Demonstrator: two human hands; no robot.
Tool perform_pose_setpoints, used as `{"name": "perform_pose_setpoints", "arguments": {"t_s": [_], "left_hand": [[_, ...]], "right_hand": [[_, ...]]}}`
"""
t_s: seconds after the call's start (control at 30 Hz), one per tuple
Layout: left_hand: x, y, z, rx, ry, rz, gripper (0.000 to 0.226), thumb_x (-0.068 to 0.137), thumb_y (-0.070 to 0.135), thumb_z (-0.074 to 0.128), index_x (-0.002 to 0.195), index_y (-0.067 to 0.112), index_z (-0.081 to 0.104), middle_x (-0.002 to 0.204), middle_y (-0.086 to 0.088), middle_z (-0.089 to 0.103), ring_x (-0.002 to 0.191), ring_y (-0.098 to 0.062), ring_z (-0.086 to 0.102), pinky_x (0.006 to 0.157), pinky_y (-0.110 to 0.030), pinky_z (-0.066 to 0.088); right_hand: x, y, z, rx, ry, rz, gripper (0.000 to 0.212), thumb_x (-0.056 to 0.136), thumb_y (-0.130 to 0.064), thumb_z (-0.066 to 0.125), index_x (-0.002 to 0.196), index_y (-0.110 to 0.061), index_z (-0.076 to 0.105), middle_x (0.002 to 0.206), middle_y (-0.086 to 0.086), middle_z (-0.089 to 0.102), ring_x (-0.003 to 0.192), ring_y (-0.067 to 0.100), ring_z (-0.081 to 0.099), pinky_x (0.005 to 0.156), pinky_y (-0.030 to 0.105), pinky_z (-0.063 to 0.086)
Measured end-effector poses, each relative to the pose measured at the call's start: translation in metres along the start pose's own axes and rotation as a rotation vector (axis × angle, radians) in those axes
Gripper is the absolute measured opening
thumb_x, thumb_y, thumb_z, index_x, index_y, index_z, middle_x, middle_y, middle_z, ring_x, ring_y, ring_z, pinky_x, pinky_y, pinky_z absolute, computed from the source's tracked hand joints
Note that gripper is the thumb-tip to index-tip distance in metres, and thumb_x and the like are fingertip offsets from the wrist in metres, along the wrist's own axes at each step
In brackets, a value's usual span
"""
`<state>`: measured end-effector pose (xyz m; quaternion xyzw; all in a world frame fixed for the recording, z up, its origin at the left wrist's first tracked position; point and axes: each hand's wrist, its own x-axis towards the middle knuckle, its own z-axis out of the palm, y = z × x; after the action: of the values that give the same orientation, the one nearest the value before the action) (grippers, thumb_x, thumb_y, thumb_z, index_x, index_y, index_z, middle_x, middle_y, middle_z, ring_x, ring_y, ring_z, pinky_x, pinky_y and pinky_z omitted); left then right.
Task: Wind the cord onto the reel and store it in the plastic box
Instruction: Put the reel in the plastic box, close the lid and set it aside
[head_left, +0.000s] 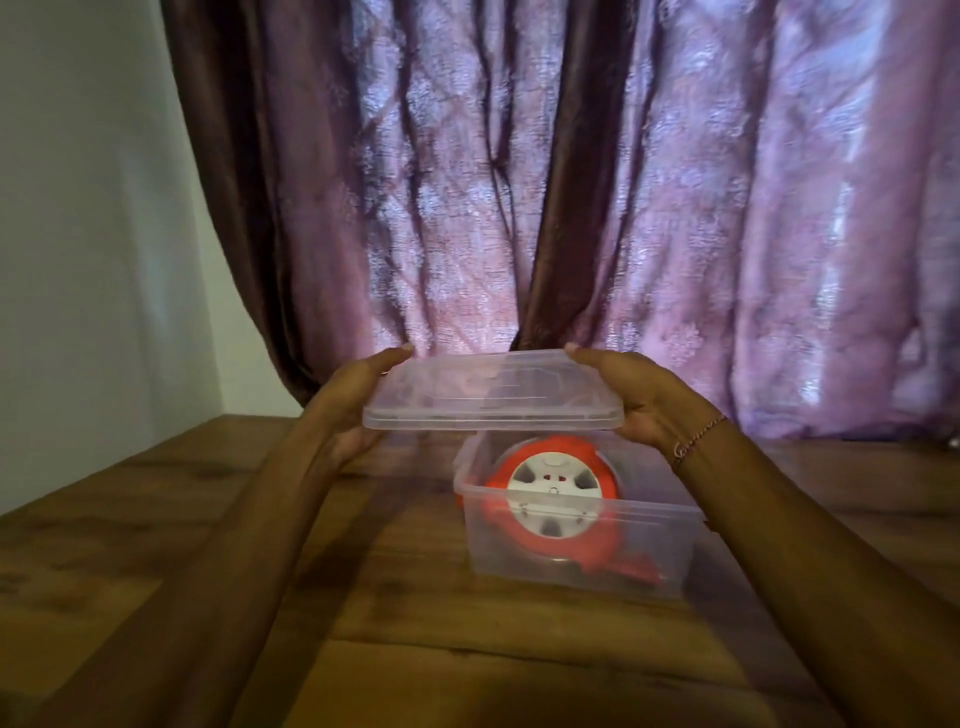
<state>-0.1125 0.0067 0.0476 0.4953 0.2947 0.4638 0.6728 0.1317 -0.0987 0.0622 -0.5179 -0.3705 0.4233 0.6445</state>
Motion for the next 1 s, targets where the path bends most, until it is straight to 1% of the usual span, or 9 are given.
{"name": "perform_pose_setpoints", "arguments": {"t_s": [0.07,0.13,0.23,0.37,0.57,0.77,0.87,0.93,1.0], "left_hand": [[0.007,-0.008,0.017,0.028,-0.041,-0.006,0.029,0.102,0.024,0.058,0.087,0.003,0.071,0.074,-0.011,0.075,0.065,-0.021,0.072,0.063,-0.029,0.061],[0.018,-0.016,0.03,0.109,-0.003,0.038,0.02,0.102,0.011,0.054,0.09,0.006,0.07,0.076,-0.011,0.074,0.064,-0.022,0.071,0.055,-0.025,0.06],[0.028,-0.028,0.042,0.322,0.004,0.117,0.029,0.097,-0.009,0.047,0.099,0.01,0.069,0.087,-0.011,0.07,0.075,-0.024,0.065,0.06,-0.028,0.058],[0.033,-0.048,0.051,0.53,-0.006,0.113,0.034,0.097,-0.009,0.048,0.09,0.017,0.069,0.083,-0.005,0.069,0.07,-0.02,0.062,0.057,-0.023,0.053],[0.035,-0.066,0.054,0.611,-0.007,0.092,0.033,0.098,-0.009,0.048,0.125,-0.001,0.064,0.109,-0.018,0.066,0.096,-0.029,0.061,0.092,-0.045,0.053],[0.036,-0.076,0.05,0.579,0.006,0.053,0.029,0.098,-0.009,0.049,0.118,-0.001,0.068,0.105,-0.021,0.067,0.079,-0.028,0.062,0.071,-0.036,0.055],[0.037,-0.082,0.048,0.551,0.014,0.046,0.025,0.098,-0.01,0.05,0.101,0.004,0.071,0.08,-0.01,0.075,0.066,-0.021,0.069,0.057,-0.023,0.058],[0.037,-0.086,0.047,0.555,-0.001,0.046,0.032,0.097,-0.011,0.049,0.085,0.011,0.069,0.054,0.005,0.07,0.044,-0.007,0.065,0.04,-0.016,0.05],[0.039,-0.087,0.047,0.572,0.007,0.051,0.032,0.097,-0.011,0.05,0.082,0.011,0.068,0.049,0.007,0.067,0.039,-0.004,0.062,0.038,-0.015,0.047]], "right_hand": [[-0.004,-0.003,-0.02,0.019,0.069,-0.048,0.024,0.095,-0.026,0.062,0.099,-0.004,0.07,0.076,0.012,0.074,0.057,0.022,0.07,0.045,0.031,0.055],[-0.006,-0.003,-0.036,-0.098,0.173,-0.13,0.017,0.096,-0.02,0.06,0.089,-0.007,0.068,0.068,0.01,0.07,0.046,0.014,0.066,0.039,0.022,0.048],[-0.008,0.005,-0.054,-0.444,0.325,-0.241,0.022,0.098,-0.017,0.053,0.077,-0.012,0.058,0.066,0.004,0.059,0.043,0.01,0.059,0.036,0.015,0.039],[-0.011,0.018,-0.073,-0.68,0.375,-0.247,0.016,0.1,-0.027,0.045,0.109,-0.014,0.046,0.086,-0.001,0.053,0.071,0.013,0.053,0.06,0.03,0.049],[-0.016,0.038,-0.082,-0.754,0.377,-0.137,0.035,0.101,-0.025,0.042,0.125,0.0,0.048,0.112,0.014,0.059,0.084,0.02,0.057,0.062,0.027,0.046],[-0.014,0.047,-0.085,-0.737,0.393,-0.057,0.031,0.098,-0.018,0.047,0.113,0.007,0.059,0.092,0.013,0.065,0.069,0.023,0.06,0.064,0.032,0.049],[-0.014,0.051,-0.084,-0.782,0.408,-0.079,0.038,0.099,-0.017,0.046,0.13,0.005,0.051,0.128,0.017,0.059,0.099,0.03,0.06,0.091,0.039,0.048],[-0.016,0.053,-0.085,-0.83,0.394,-0.096,0.044,0.1,-0.017,0.043,0.14,0.002,0.044,0.146,0.016,0.047,0.124,0.031,0.05,0.099,0.033,0.041],[-0.017,0.055,-0.087,-0.856,0.356,-0.09,0.05,0.101,-0.02,0.04,0.149,-0.007,0.035,0.157,0.009,0.035,0.139,0.027,0.037,0.105,0.028,0.031]]}}
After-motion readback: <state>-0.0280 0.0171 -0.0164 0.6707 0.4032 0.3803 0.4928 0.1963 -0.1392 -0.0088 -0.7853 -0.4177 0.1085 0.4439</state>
